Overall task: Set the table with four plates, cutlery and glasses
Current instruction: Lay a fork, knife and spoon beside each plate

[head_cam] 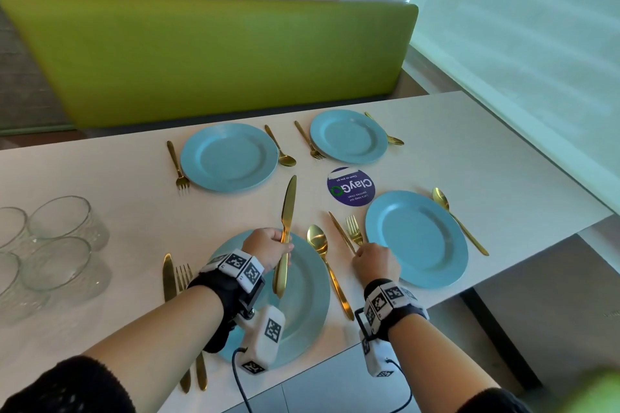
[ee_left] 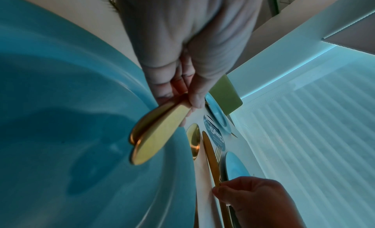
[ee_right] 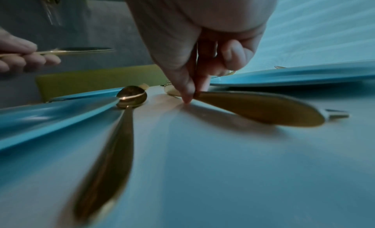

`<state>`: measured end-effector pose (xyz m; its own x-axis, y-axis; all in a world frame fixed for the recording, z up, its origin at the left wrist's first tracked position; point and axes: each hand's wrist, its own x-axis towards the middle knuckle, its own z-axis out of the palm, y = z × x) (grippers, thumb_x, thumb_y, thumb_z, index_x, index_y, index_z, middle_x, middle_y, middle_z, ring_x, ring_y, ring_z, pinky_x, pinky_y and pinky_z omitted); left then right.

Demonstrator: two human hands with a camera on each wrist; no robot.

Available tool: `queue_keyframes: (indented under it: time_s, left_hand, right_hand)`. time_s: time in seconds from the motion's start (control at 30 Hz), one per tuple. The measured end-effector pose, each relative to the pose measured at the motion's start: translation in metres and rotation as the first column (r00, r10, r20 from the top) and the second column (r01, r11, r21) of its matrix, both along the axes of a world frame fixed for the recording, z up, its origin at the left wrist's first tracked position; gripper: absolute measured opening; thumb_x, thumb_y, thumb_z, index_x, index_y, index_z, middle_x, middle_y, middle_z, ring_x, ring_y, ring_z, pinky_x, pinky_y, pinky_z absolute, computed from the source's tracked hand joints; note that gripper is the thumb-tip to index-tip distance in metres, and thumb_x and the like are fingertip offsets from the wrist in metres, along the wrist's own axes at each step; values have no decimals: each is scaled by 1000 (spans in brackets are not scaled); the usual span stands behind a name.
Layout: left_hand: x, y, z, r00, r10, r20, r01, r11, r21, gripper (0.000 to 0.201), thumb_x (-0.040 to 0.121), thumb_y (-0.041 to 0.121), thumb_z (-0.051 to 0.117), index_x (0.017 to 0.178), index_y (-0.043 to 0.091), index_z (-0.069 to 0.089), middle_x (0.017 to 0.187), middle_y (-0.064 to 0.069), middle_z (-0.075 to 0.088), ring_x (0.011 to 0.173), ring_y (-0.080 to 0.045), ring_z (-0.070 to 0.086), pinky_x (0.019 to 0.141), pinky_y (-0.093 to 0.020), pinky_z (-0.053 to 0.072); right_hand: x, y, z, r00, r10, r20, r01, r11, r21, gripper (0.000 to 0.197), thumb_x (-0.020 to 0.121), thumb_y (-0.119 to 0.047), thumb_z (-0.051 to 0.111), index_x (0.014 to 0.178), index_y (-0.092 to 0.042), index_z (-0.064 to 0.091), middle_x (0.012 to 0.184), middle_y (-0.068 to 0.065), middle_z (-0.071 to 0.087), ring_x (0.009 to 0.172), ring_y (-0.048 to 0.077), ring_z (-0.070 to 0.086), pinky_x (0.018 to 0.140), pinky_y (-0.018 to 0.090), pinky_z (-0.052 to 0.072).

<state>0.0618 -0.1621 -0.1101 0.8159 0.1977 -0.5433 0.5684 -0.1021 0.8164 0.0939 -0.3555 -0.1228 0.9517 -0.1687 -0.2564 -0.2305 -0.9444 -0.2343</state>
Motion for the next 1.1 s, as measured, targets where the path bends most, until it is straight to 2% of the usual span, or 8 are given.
queue_keyframes:
  time_s: [0.2, 0.33, 0.47, 0.6, 0.93, 1.1]
  left_hand:
    - [0, -2, 2, 1000, 9, 5, -9, 1000, -24, 17, 85, 0, 62, 75, 13, 60, 71, -3, 60, 65, -22, 60, 90, -48, 54]
    - [-2, -3, 2, 1000, -1, 13, 2, 1000, -26, 20, 85, 1, 62, 74, 17, 60, 71, -3, 60, 66, -23, 61, 90, -48, 54]
    - [-4, -5, 2, 1000, -2, 18, 3, 999, -34, 10, 86, 0, 61, 82, 9, 63, 72, -4, 59, 65, -20, 60, 89, -48, 54]
    - [-4, -4, 1, 1000, -11, 12, 11, 1000, -14, 21, 86, 1, 62, 73, 17, 59, 70, -3, 60, 64, -22, 60, 91, -48, 53]
    - [-3, -3, 4, 1000, 1, 4, -1, 1000, -15, 19, 86, 1, 62, 74, 16, 58, 73, -3, 60, 67, -20, 61, 89, -45, 55]
    - [-2, -3, 4, 1000, -11, 2, 11, 1000, -2, 20, 86, 3, 63, 74, 18, 59, 72, -2, 62, 67, -24, 62, 91, -45, 54]
  right_hand:
    - [-9, 1, -12, 999, -15, 39, 14, 1000, 18, 28, 92, -14, 45, 104, -17, 71, 107, 7, 66, 99, 28, 64, 84, 33, 53]
    - [-10, -1, -14, 999, -42, 31, 41, 998, 41, 29, 93, -13, 45, 106, -17, 70, 109, 6, 65, 101, 27, 63, 86, 33, 51]
    - [-11, -3, -15, 994, -110, 14, 109, 992, 55, 27, 91, -18, 46, 103, -13, 70, 105, 6, 66, 97, 27, 64, 84, 33, 52]
    - [-12, -6, -16, 994, -109, 3, 108, 993, 46, 28, 90, -20, 46, 101, -17, 71, 103, 5, 67, 95, 26, 64, 83, 33, 54]
    - [-7, -2, -17, 992, -129, -7, 129, 990, 60, 25, 91, -17, 47, 99, -15, 71, 98, 5, 68, 90, 25, 66, 79, 32, 55]
    - [-6, -5, -18, 995, -95, -12, 95, 995, 28, 25, 92, -17, 48, 100, -15, 71, 99, 5, 67, 92, 24, 65, 81, 33, 54]
